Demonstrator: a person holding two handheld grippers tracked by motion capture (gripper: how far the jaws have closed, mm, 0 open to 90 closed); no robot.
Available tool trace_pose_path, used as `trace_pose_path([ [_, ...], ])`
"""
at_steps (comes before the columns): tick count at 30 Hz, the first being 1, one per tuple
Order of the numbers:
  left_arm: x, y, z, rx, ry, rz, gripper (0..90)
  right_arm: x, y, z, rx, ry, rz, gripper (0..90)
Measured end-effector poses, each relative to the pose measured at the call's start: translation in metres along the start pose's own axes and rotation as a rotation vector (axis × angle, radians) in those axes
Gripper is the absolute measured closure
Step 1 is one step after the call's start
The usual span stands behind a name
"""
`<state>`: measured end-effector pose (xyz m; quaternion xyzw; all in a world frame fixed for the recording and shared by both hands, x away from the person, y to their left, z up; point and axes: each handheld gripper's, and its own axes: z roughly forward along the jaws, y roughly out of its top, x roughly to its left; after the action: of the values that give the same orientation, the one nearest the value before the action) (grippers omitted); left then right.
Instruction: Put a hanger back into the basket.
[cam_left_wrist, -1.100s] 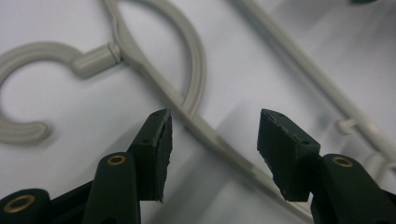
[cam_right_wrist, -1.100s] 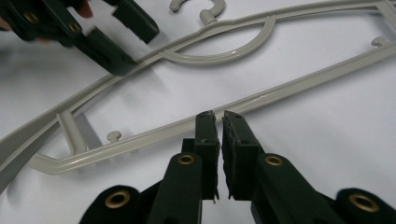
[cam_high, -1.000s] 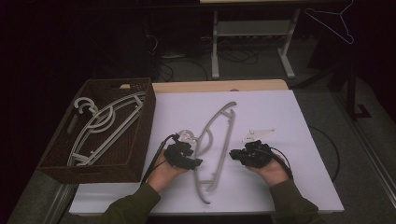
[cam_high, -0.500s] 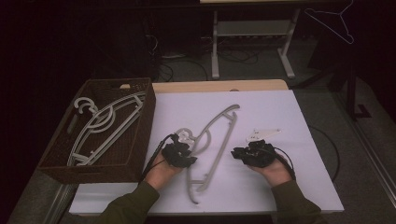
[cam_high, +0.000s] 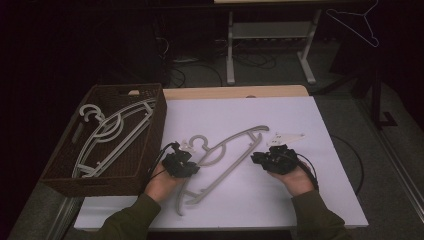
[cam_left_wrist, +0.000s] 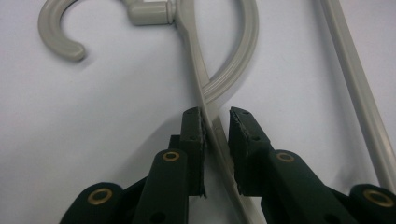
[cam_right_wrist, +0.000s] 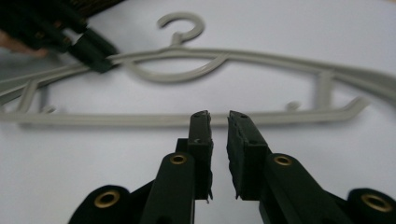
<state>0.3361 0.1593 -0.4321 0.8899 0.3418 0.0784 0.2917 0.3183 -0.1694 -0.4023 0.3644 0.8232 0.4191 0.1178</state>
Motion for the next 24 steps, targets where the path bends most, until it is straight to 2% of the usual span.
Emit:
trace_pose_path([
  [1,0.001,0.0,0.0,-0.003,-0.01,-0.004,77.3,-0.002,0.002,-0.002,-0.007,-0.011,0.023,80.7],
  [2,0.001,0.0,0.0,-0.003,-0.01,-0.004,78.2,-0.002,0.002,-0.002,-0.007,-0.011,0.023,80.7],
  [3,0.0,0.0,0.0,-0.005,-0.023,-0.007,78.8,-0.009,0.004,-0.005,-0.024,-0.039,0.028,81.3],
  [5,-0.001,0.0,0.001,-0.011,-0.029,-0.008,79.7,-0.014,0.005,-0.008,-0.033,-0.061,0.049,81.9],
  [10,-0.003,0.002,0.002,-0.015,-0.051,0.006,80.9,-0.02,0.002,-0.017,-0.041,-0.077,0.066,84.2],
  [12,-0.006,0.003,0.004,-0.016,-0.071,0.015,81.4,-0.023,-0.003,-0.025,-0.046,-0.087,0.065,89.2],
  [13,-0.007,0.004,0.003,-0.006,-0.076,0.034,81.6,-0.025,-0.004,-0.028,-0.046,-0.093,0.062,89.4],
  [16,-0.011,0.005,0.005,-0.015,-0.09,0.042,81.9,-0.027,-0.008,-0.034,-0.042,-0.105,0.058,89.5],
  [17,-0.013,0.006,0.006,-0.016,-0.091,0.06,81.9,-0.028,-0.014,-0.039,-0.041,-0.113,0.062,89.5],
  [23,-0.013,0.005,0.008,-0.035,-0.108,0.046,80.2,-0.029,-0.03,-0.047,0.002,-0.14,0.048,89.6],
  [24,-0.013,0.005,0.006,-0.062,-0.122,0.026,76.6,-0.029,-0.032,-0.047,0.01,-0.141,0.051,89.6],
])
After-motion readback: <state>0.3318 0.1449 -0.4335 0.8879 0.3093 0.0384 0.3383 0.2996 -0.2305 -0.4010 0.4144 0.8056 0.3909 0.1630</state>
